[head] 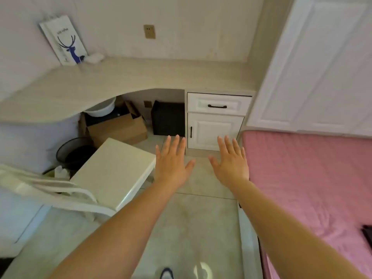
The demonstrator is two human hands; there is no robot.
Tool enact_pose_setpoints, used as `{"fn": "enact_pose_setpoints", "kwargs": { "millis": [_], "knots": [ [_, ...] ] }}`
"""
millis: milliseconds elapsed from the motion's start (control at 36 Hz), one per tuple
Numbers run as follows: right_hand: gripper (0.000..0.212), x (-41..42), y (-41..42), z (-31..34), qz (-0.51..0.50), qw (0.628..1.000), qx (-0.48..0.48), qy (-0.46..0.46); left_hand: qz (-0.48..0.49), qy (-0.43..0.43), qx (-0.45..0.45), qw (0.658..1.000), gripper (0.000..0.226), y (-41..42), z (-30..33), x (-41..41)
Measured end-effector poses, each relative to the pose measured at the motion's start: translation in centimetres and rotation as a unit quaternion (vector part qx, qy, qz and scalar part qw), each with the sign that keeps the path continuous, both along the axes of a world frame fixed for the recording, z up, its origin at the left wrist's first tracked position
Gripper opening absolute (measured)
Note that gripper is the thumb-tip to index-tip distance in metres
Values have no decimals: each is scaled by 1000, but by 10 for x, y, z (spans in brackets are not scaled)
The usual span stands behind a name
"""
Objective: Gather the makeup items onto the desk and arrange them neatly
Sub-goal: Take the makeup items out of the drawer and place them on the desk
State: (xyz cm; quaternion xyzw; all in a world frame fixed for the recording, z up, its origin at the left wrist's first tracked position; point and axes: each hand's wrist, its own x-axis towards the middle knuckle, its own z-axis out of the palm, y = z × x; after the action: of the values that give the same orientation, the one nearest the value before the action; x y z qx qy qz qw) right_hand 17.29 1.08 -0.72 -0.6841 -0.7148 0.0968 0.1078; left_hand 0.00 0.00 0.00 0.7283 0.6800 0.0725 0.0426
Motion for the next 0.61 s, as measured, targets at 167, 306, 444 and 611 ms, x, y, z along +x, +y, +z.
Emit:
{"fn": "enact_pose_setpoints", "kwargs": {
  "millis": [167, 306, 444, 611],
  "knots": [
    [65, -6, 46, -12, 5, 1000, -18, -7, -10, 5, -21, 1000, 71, 45, -19, 5],
    [62, -11, 100, -17, -17, 999, -30, -3, -26, 0, -31, 999, 69, 100, -27, -2],
    [61, -21, 155, -23, -18, 998, -50, -11, -40, -9, -33, 999, 68, 158, -32, -15],
    [61, -27, 208, -40, -27, 997, -77, -3, -60, 3, -36, 998, 68, 231, -39, -19]
  ]
}}
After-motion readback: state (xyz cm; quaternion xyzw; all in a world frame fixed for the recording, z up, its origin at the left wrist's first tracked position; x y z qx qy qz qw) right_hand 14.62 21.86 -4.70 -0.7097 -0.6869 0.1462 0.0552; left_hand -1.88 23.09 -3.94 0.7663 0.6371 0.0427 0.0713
